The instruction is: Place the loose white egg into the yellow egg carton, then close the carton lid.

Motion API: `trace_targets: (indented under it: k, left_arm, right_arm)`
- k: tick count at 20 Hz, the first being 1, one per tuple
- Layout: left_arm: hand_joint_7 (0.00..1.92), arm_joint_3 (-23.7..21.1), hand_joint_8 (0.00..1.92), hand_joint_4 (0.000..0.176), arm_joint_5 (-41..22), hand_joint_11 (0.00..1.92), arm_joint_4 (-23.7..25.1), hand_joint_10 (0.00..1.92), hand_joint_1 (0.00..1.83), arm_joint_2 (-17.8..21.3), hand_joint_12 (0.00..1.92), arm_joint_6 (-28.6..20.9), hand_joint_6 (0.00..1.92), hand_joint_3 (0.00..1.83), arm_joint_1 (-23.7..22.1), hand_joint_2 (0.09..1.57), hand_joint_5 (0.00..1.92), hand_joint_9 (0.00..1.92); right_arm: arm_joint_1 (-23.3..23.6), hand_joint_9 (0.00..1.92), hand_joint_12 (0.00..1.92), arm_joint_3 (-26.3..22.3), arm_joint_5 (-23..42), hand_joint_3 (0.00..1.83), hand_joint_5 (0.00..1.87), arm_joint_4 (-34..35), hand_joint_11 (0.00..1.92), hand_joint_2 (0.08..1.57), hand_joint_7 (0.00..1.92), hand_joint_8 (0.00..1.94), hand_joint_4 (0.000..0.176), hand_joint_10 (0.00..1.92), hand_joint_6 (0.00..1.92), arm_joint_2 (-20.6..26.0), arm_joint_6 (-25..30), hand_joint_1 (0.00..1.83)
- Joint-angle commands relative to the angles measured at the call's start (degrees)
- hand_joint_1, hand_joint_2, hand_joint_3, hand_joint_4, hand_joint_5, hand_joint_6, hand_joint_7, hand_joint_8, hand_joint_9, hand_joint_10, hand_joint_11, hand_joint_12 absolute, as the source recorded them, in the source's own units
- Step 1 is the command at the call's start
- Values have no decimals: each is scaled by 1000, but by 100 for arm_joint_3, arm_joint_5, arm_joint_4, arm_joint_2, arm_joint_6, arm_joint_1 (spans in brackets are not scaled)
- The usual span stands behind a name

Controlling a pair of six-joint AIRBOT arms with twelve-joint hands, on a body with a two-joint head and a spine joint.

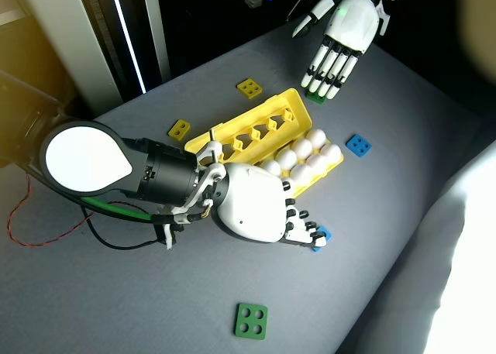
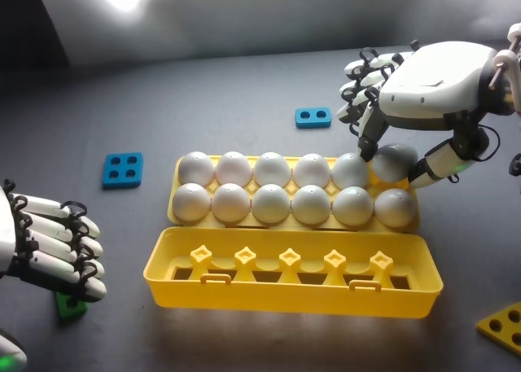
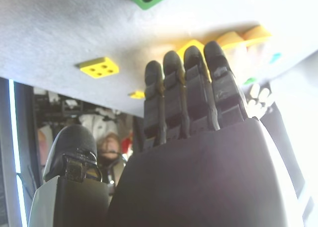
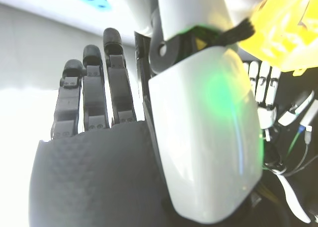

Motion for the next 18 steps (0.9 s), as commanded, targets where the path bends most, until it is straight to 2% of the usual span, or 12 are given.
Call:
trace_targets:
  k: [1,2,3,4,8,11,12,13,14,16,17,18]
  left_arm:
    - [314,65,2,0,-263,0,-288,4,0,58,336,-11,3,2,-31,1251,348,199]
    - [306,65,0,0,-263,0,-288,1,0,58,338,-14,2,2,-31,1250,344,192]
    - [308,63,2,0,-263,0,-288,3,0,58,340,-17,3,0,-31,1242,348,197]
    - [315,63,3,0,-263,0,-288,5,0,58,379,-18,4,0,-31,1237,353,204]
    - [337,61,5,0,-263,0,-288,14,0,60,422,-21,5,2,-31,1256,371,212]
    - [317,61,3,0,-265,0,-288,4,0,62,319,-25,4,0,-32,1250,349,194]
    - [293,61,0,0,-265,0,-288,1,0,62,275,-25,2,0,-32,1250,332,171]
    - [307,58,5,0,-266,0,-288,8,0,65,334,-25,7,0,-32,1249,348,187]
    - [310,54,5,0,-271,0,-288,8,0,68,346,-25,8,0,-32,1249,352,189]
    - [319,54,5,0,-274,0,-288,10,0,69,368,-25,7,0,-32,1250,356,198]
    - [332,53,6,0,-275,0,-288,13,0,70,417,-25,9,0,-32,1249,369,211]
    - [324,53,1,0,-276,0,-288,7,0,70,387,-25,5,0,-32,1247,364,200]
  right_arm:
    - [-25,183,0,22,323,1,1201,80,0,1021,407,8,13,8,615,53,8,1134]
    - [-33,180,0,22,323,0,1212,80,0,1018,401,3,3,4,595,54,8,1140]
    - [-42,172,0,22,323,0,1222,71,0,1014,406,2,16,1,578,56,8,1138]
    - [-45,161,0,22,321,0,1225,60,0,1013,388,0,2,0,572,56,8,1143]
    - [-60,202,0,22,313,0,1230,48,0,1011,423,7,0,10,564,60,8,1153]
    - [-57,196,0,22,309,1,1207,45,0,1019,402,0,0,3,599,69,7,1143]
    - [-56,189,0,22,307,0,1223,43,0,1012,416,1,69,1,564,73,7,1122]
    - [-55,154,0,22,304,1,1199,43,0,1015,394,0,155,0,600,77,7,1093]
    - [-54,160,0,22,301,0,1211,41,0,1010,401,1,172,2,578,82,7,1091]
    - [-53,173,0,22,292,0,1253,29,0,995,401,0,176,2,501,91,7,1098]
    - [-51,188,0,22,284,0,1088,11,0,908,407,1,126,3,189,98,7,1059]
    - [-49,174,0,22,278,0,1045,1,0,888,392,0,142,0,61,104,7,1030]
